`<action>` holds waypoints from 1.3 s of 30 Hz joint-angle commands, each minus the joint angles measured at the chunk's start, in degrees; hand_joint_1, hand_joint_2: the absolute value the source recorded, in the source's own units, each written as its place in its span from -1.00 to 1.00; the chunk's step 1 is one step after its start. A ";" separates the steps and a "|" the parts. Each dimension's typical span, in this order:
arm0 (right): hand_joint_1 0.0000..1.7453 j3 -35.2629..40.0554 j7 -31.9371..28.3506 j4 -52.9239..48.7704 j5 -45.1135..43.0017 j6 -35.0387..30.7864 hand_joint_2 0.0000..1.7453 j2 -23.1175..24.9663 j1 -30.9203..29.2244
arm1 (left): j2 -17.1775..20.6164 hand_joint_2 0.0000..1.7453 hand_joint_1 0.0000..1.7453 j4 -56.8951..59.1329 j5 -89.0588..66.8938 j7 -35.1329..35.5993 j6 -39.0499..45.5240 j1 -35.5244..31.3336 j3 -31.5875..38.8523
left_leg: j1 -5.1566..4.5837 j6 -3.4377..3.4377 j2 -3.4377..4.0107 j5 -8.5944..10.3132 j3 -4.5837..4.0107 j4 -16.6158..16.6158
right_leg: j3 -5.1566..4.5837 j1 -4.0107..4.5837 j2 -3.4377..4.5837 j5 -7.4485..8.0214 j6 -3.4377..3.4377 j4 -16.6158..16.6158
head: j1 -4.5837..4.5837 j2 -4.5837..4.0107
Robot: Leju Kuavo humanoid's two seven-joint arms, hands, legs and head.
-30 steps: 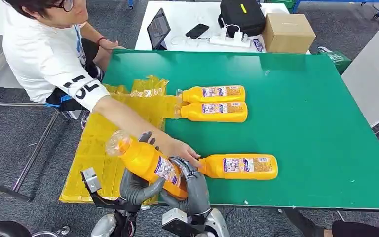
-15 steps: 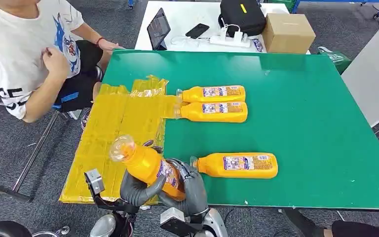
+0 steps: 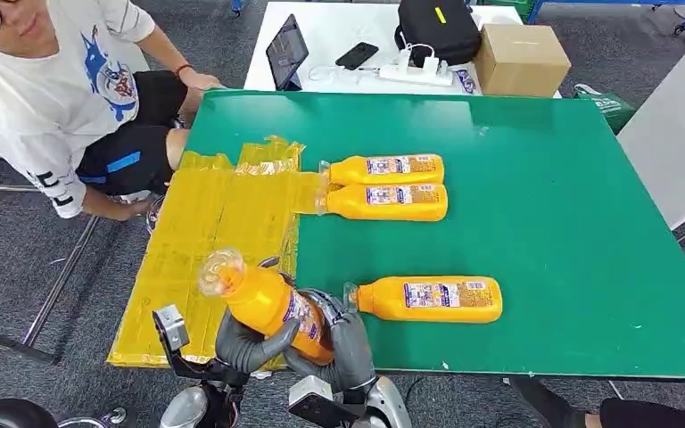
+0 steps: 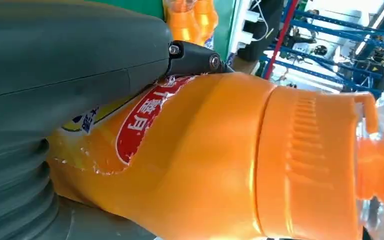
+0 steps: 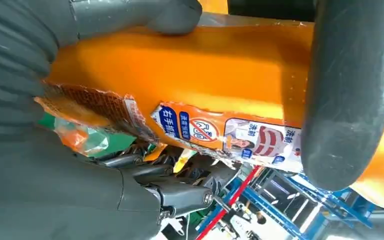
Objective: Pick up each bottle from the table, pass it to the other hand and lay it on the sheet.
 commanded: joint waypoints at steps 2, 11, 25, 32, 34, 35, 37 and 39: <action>-1.00 -0.66 0.26 -4.34 -5.23 6.45 -1.00 0.34 1.15 | -0.49 1.00 1.00 0.78 2.28 0.79 5.54 -1.24 3.42 | 0.05 -0.06 0.05 -0.15 0.31 -0.01 | 0.32 0.07 -0.03 -0.13 -0.11 -0.03 | 0.00 0.00; -1.00 -4.14 0.26 -17.14 -9.44 11.52 -1.00 -0.95 4.51 | -1.00 1.00 1.00 -0.19 -1.34 -1.92 16.09 -4.75 9.12 | 0.06 -0.04 -0.02 -0.08 0.18 0.01 | 0.18 0.07 -0.10 -0.09 -0.07 -0.01 | 0.00 0.00; -1.00 -7.02 0.26 -28.39 -15.45 10.47 -1.00 -1.28 6.65 | 0.06 1.00 1.00 -3.82 -13.43 -8.41 34.83 -13.37 13.53 | 0.09 -0.05 -0.05 -0.11 0.16 0.09 | 0.20 0.10 -0.16 -0.13 -0.09 0.06 | 0.00 0.00; -1.00 -6.00 0.26 -36.81 -19.44 6.12 -1.00 -1.35 4.01 | 7.64 1.00 1.00 20.77 -66.16 3.38 51.31 -28.43 8.81 | 0.07 -0.06 -0.21 0.04 0.16 0.02 | 0.23 0.09 -0.28 -0.06 -0.11 0.04 | 0.00 0.00; -1.00 -6.10 0.26 -37.56 -19.58 6.95 -1.00 -1.70 4.06 | 10.22 1.00 1.00 29.15 -75.09 4.97 50.34 -32.39 5.98 | 0.02 -0.04 -0.20 0.10 0.14 -0.04 | 0.19 0.03 -0.24 -0.02 -0.08 0.00 | 0.00 0.00; -1.00 -6.14 0.26 -37.70 -19.58 6.87 -1.00 -1.73 4.07 | 10.43 1.00 1.00 30.35 -75.37 4.80 49.57 -32.89 5.79 | 0.05 -0.09 -0.25 0.14 0.24 -0.07 | 0.31 0.07 -0.30 -0.01 -0.12 -0.03 | 0.02 0.00; -1.00 -6.06 0.26 -37.87 -19.63 6.82 -1.00 -1.86 4.19 | 10.67 1.00 1.00 31.79 -75.24 4.02 50.25 -33.34 6.16 | 0.03 -0.11 -0.03 0.15 0.15 -0.06 | 0.14 0.04 -0.09 0.06 -0.08 -0.04 | 0.00 0.00; -1.00 -6.06 0.26 -37.87 -19.63 6.82 -1.00 -1.86 4.19 | 10.67 1.00 1.00 31.79 -75.24 4.02 50.25 -33.34 6.16 | 0.03 -0.11 -0.03 0.15 0.15 -0.06 | 0.14 0.04 -0.09 0.06 -0.08 -0.04 | 0.00 0.00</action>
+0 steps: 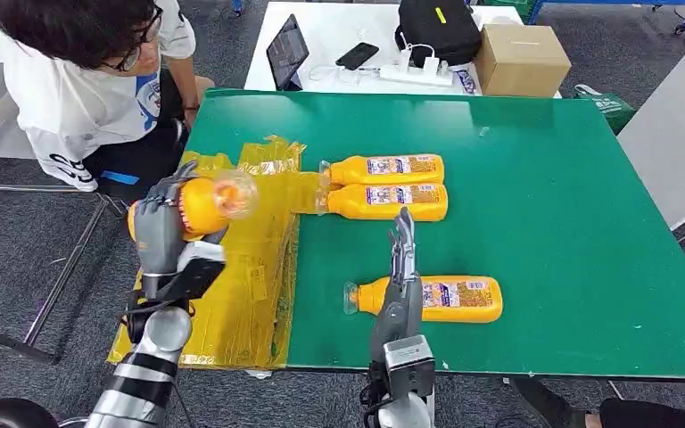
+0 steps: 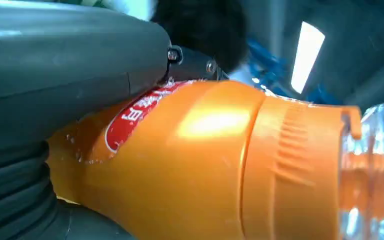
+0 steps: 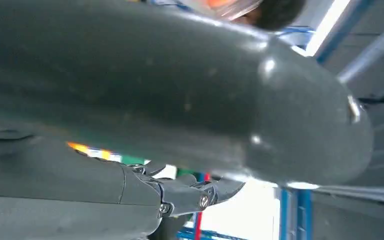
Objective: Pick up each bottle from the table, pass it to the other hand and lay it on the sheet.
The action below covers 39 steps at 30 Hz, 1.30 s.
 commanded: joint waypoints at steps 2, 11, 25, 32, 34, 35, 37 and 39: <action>-1.00 0.50 0.15 -4.27 -0.90 0.61 -1.00 -2.06 -1.44 | 6.71 1.00 1.00 24.26 -8.05 1.02 0.23 -11.83 -4.57 | 0.02 -0.01 -0.04 -0.02 0.19 -0.07 | 0.20 0.03 -0.08 -0.03 -0.04 -0.06 | 0.00 0.00; -1.00 0.85 0.15 -5.39 -1.51 0.92 -1.00 -2.47 -1.35 | 8.30 1.00 1.00 26.06 -13.41 3.71 -4.19 -12.97 -7.69 | 0.05 -0.06 0.14 -0.02 0.11 0.00 | 0.06 0.06 0.03 0.03 -0.18 -0.01 | 0.02 0.00; -1.00 -0.87 0.15 -3.51 -2.96 5.60 -1.00 -1.54 -0.49 | 11.47 1.00 1.00 35.42 -10.59 -0.20 -19.95 -15.83 -8.92 | 0.11 -0.10 0.26 -0.09 0.28 -0.02 | 0.21 0.13 0.10 -0.01 -0.22 -0.05 | 0.00 0.00; -1.00 -2.34 0.15 0.72 -3.54 8.25 -1.00 -0.72 0.37 | 13.22 1.00 1.00 36.73 -9.30 -1.20 -22.86 -13.03 -9.80 | 0.08 -0.10 0.35 -0.07 0.32 -0.11 | 0.26 0.10 0.22 0.04 -0.21 -0.12 | 0.02 0.00; -1.00 -2.46 0.15 1.16 -3.49 8.56 -1.00 -0.58 0.40 | 13.35 1.00 1.00 36.92 -9.28 -1.23 -23.07 -12.55 -9.91 | 0.09 -0.11 0.37 -0.08 0.34 -0.10 | 0.26 0.10 0.23 0.03 -0.23 -0.11 | 0.02 0.00; -1.00 -2.60 0.15 1.58 -3.59 8.70 -1.00 -0.45 0.39 | 13.39 1.00 1.00 36.92 -9.24 -1.33 -23.05 -12.33 -9.94 | 0.07 -0.10 0.32 -0.04 0.23 -0.10 | 0.16 0.08 0.21 0.05 -0.21 -0.09 | 0.00 0.00; -1.00 -3.00 0.15 2.42 -3.67 9.40 -1.00 -0.13 0.38 | 13.34 1.00 1.00 36.85 -8.57 -1.40 -23.28 -11.60 -9.59 | 0.06 -0.11 0.33 -0.04 0.24 -0.10 | 0.15 0.07 0.20 0.04 -0.22 -0.08 | 0.02 0.00; -1.00 -3.44 0.15 3.22 -3.83 9.99 -1.00 0.20 0.39 | 13.31 1.00 -0.36 36.68 -8.30 -1.38 -23.88 -11.17 -9.62 | 0.06 -0.11 0.34 -0.04 0.30 -0.14 | 0.21 0.07 0.23 0.05 -0.22 -0.11 | 0.00 0.00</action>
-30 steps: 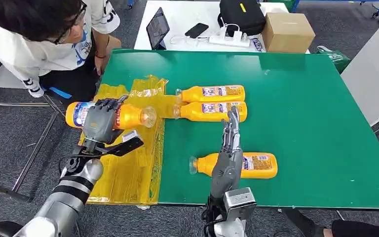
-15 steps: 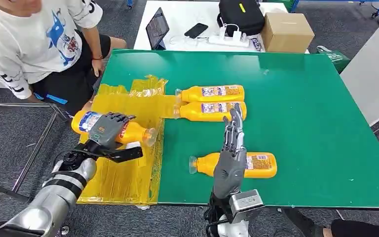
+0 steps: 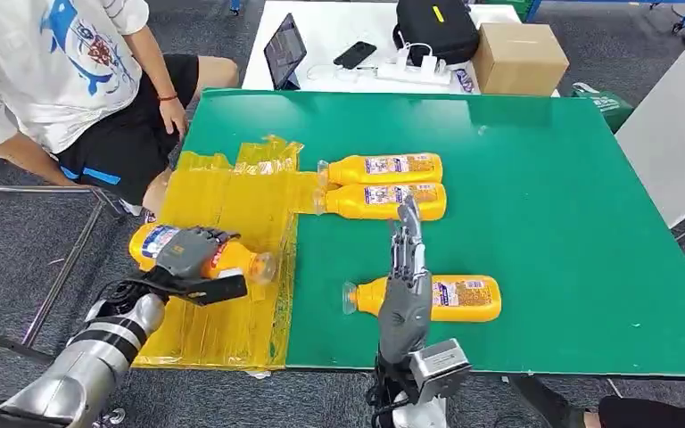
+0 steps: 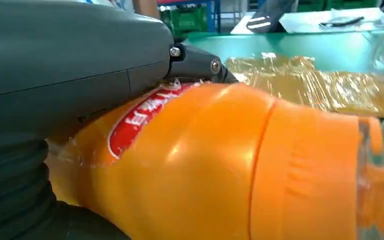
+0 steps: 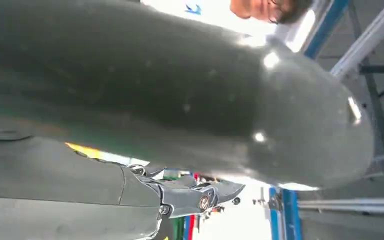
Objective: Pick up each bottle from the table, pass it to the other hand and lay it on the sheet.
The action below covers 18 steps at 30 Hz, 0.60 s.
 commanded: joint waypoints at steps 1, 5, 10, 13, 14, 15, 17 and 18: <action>-1.00 -3.37 0.13 7.61 -0.65 2.18 -1.00 1.18 -0.73 | 1.46 1.00 -0.92 4.37 1.36 -0.10 -2.26 1.42 -1.99 | 0.03 -0.02 0.16 -0.06 0.29 -0.10 | 0.25 0.04 0.10 -0.01 -0.05 -0.11 | 0.00 0.00; -1.00 -5.12 0.13 9.92 -1.15 4.28 -1.00 2.26 -0.80 | 2.03 -1.00 -1.00 2.41 3.42 -1.27 -5.17 3.88 -1.94 | 0.01 -0.02 0.16 -0.05 0.30 -0.11 | 0.23 0.02 0.09 -0.01 -0.04 -0.09 | 0.00 0.00; -1.00 -6.49 0.13 11.55 -1.32 5.03 -1.00 2.96 -0.72 | 2.79 -1.00 -1.00 1.09 3.72 -1.21 -6.07 5.44 -2.67 | 0.02 -0.02 0.16 -0.09 0.57 -0.16 | 0.51 0.04 0.12 -0.04 -0.08 -0.14 | -0.02 0.00; -1.00 -6.49 0.13 11.55 -1.32 5.03 -1.00 2.96 -0.72 | 2.79 -1.00 -1.00 1.09 3.72 -1.21 -6.07 5.44 -2.67 | -0.01 -0.02 -0.08 -0.02 0.44 -0.11 | 0.43 -0.01 0.01 -0.05 -0.06 -0.07 | 0.00 0.00; -1.00 -6.49 0.13 11.55 -1.32 5.03 -1.00 2.96 -0.72 | 2.79 -1.00 -1.00 1.09 3.72 -1.21 -6.07 5.44 -2.67 | 0.03 -0.04 -0.02 -0.03 0.52 -0.14 | 0.52 0.04 0.06 -0.02 -0.09 -0.14 | 0.02 0.00; -1.00 -6.49 0.13 11.55 -1.32 5.03 -1.00 2.96 -0.72 | 2.79 -1.00 -1.00 1.09 3.72 -1.21 -6.07 5.44 -2.67 | 0.03 -0.03 -0.04 -0.04 0.50 -0.12 | 0.52 0.04 0.06 -0.03 -0.07 -0.12 | 0.00 0.00; -1.00 -7.33 0.13 11.80 -1.47 5.73 -1.00 3.47 -0.55 | 2.96 -1.00 -1.00 -0.54 5.81 -1.89 -7.57 6.33 -2.16 | 0.01 -0.03 -0.03 -0.03 0.58 -0.14 | 0.58 0.02 0.06 -0.03 -0.08 -0.12 | 0.00 0.00; -1.00 -7.46 0.13 11.98 -1.52 5.88 -1.00 3.56 -0.56 | 3.04 -1.00 -1.00 -0.98 6.40 -2.32 -7.87 6.70 -2.04 | -0.01 -0.03 -0.05 -0.02 0.57 -0.13 | 0.57 0.00 0.05 -0.03 -0.07 -0.09 | 0.02 0.00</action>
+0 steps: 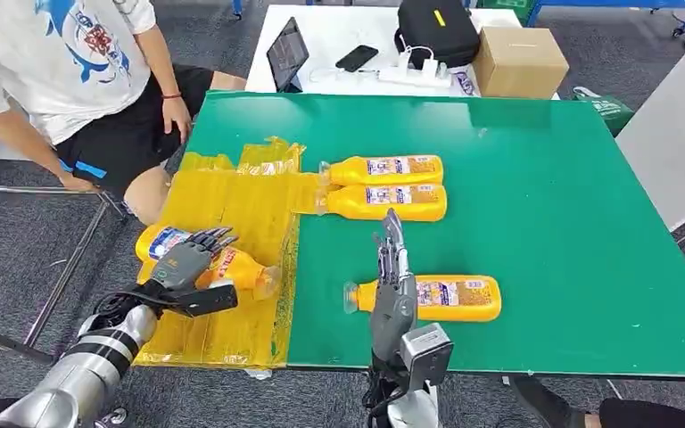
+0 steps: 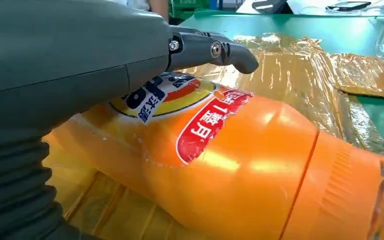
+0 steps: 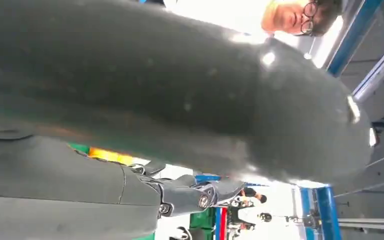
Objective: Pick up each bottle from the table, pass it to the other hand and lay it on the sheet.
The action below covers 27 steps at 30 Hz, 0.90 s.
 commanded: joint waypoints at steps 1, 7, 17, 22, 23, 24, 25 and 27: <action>-1.00 -3.46 0.13 5.27 -0.48 1.13 -1.00 1.05 -0.86 | 1.45 -1.00 -1.00 -1.11 3.92 -1.56 -3.99 4.23 -1.41 | -0.01 -0.01 0.15 -0.02 0.25 -0.09 | 0.19 0.00 0.10 0.02 -0.04 -0.08 | 0.00 0.00; -1.00 -4.19 0.13 6.53 -0.63 1.48 -1.00 1.56 -1.13 | 2.36 -1.00 -1.00 -6.16 10.46 -4.13 -10.09 6.67 -0.57 | 0.02 -0.02 0.25 -0.07 0.46 -0.13 | 0.42 0.04 0.17 0.01 -0.07 -0.14 | 0.00 0.00; -1.00 -4.20 0.13 7.54 -0.25 1.86 -1.00 1.89 -1.41 | -1.03 -1.00 -1.00 -14.13 21.43 -6.36 -10.30 10.02 4.73 | 0.02 -0.03 0.27 -0.06 0.46 -0.11 | 0.40 0.04 0.17 0.03 -0.08 -0.12 | 0.02 0.00; -1.00 -0.90 3.84 10.42 10.71 -1.73 -1.00 -0.20 -3.57 | -14.96 1.00 -1.00 -33.40 34.75 -9.63 12.23 12.56 17.17 | 0.04 0.03 -0.14 0.01 0.10 0.04 | 0.14 0.05 -0.26 -0.01 0.00 -0.05 | 0.00 0.00; -1.00 0.43 8.70 11.99 17.36 -2.70 1.00 -2.43 -5.19 | -15.96 1.00 -1.00 -35.25 35.64 -10.32 18.14 11.80 18.78 | 0.10 0.05 -0.20 -0.09 0.14 0.12 | 0.26 0.13 -0.37 -0.09 -0.02 -0.06 | -0.02 0.00; -1.00 0.76 10.96 12.60 21.14 -2.84 1.00 -4.06 -6.05 | -16.00 1.00 -1.00 -35.91 37.50 -10.74 19.28 11.45 19.35 | 0.08 0.05 -0.17 0.04 -0.15 0.12 | -0.09 0.09 -0.28 0.01 0.02 -0.03 | 0.04 0.00; -1.00 0.70 14.44 13.46 26.01 -3.14 1.00 -5.79 -6.84 | -15.97 1.00 -1.00 -36.31 38.68 -11.28 20.36 11.47 19.81 | 0.11 0.10 -0.17 0.02 -0.17 0.15 | -0.05 0.13 -0.29 -0.01 0.02 -0.05 | 0.04 0.00; -1.00 -1.09 19.40 12.98 31.57 -1.70 1.00 -9.40 -7.56 | -16.45 1.00 -1.00 -37.97 40.70 -13.18 21.74 13.27 20.57 | 0.06 0.09 0.13 0.03 -0.10 0.01 | -0.05 0.07 0.04 0.09 0.03 -0.13 | 0.04 0.00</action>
